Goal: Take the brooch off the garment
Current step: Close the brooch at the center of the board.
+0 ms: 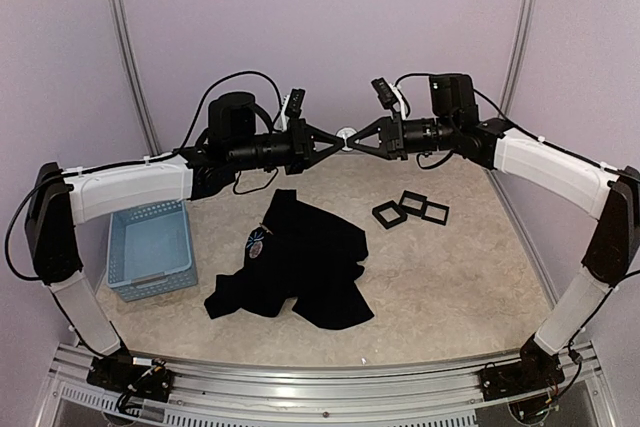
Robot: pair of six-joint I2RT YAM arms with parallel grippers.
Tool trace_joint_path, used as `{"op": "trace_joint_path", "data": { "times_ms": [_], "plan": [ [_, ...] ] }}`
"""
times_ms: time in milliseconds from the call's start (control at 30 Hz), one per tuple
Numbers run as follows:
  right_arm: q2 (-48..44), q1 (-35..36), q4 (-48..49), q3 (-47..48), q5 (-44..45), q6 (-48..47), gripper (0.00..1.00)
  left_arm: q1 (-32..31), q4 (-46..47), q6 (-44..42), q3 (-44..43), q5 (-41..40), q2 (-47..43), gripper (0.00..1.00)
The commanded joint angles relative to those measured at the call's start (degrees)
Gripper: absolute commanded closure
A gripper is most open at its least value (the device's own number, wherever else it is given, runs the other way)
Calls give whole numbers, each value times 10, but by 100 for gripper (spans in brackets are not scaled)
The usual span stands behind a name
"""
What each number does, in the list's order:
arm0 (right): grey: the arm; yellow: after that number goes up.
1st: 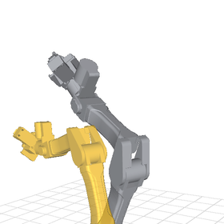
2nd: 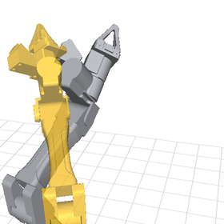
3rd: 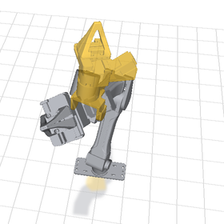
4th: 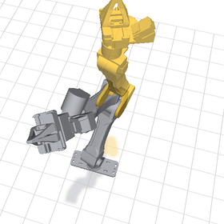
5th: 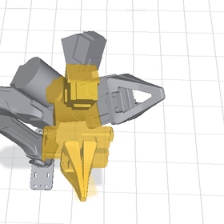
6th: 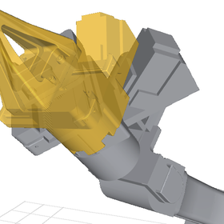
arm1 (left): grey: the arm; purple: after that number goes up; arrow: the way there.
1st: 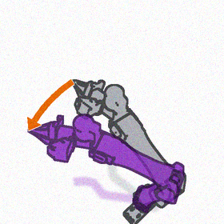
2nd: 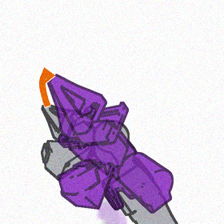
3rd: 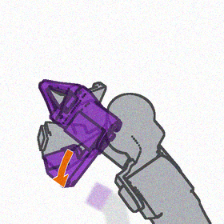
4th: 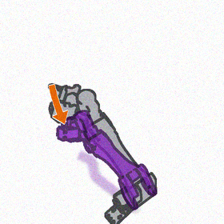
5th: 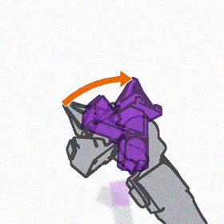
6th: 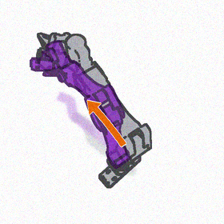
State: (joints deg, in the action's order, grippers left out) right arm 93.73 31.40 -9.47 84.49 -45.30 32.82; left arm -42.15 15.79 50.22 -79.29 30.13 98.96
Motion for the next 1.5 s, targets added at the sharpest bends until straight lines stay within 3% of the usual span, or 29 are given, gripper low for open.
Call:
{"op": "trace_joint_path", "data": {
  "times_ms": [0, 533, 900, 1467],
  "plan": [
    [2, -23, -15, -21, 106, -1, 100, -8, 32, 18, 11, 21, -20, 100],
    [-2, -32, -15, -26, 120, 0, 100, 17, 133, 84, 82, 19, -34, 100],
    [5, -47, -96, -18, 219, 3, 100, 15, 137, 77, 81, 22, -36, 100],
    [-41, -65, -57, -64, 250, 26, 94, 17, 151, 95, 109, 0, -50, 100]
  ]
}}
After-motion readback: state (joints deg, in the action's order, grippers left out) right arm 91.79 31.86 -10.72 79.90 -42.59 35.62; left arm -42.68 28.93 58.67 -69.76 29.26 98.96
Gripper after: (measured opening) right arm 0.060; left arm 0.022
